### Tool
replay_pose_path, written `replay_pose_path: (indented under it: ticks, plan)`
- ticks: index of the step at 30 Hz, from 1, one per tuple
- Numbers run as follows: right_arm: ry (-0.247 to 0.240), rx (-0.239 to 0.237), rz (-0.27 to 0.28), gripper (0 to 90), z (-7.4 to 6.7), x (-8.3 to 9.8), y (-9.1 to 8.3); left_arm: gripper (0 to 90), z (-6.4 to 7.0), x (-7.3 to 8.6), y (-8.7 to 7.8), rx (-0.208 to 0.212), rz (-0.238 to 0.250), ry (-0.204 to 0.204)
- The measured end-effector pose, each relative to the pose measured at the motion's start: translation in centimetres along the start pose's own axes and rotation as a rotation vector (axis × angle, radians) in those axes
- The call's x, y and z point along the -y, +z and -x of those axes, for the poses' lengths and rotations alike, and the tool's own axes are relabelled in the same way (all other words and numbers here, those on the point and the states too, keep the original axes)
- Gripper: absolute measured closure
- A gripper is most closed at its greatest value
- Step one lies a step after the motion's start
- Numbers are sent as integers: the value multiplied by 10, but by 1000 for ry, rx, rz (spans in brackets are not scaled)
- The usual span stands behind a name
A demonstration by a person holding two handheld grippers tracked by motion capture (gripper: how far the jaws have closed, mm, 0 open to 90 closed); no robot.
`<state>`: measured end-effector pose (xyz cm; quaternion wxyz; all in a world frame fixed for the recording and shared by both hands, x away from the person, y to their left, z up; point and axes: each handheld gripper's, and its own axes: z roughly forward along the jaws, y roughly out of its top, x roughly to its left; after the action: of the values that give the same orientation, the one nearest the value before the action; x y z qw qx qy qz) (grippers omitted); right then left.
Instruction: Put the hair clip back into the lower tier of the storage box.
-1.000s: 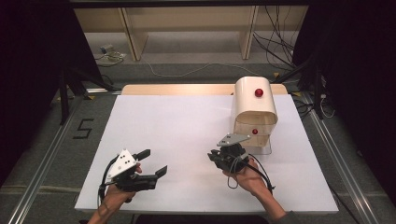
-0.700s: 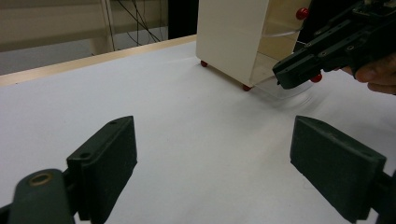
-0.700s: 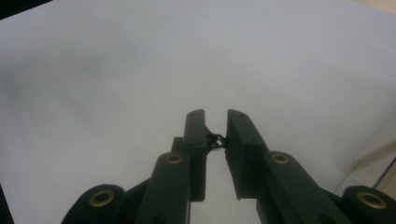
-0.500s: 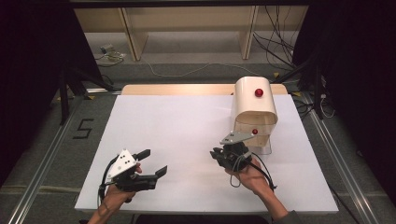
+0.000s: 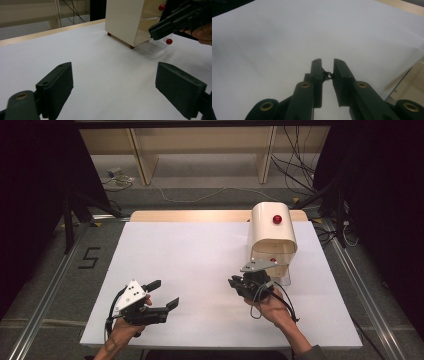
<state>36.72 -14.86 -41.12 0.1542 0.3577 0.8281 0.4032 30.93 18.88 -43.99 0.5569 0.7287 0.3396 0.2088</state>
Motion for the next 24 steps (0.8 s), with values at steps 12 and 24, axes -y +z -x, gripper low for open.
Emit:
replay_pose_path:
  ticks: [12, 24]
  plan:
    - [14, 15, 22, 791, 7, -1, -9, 144, 0, 0, 0, 0, 2, 0]
    - [28, 30, 43, 791, 14, 0, -17, 144, 0, 0, 0, -1, 2, 1]
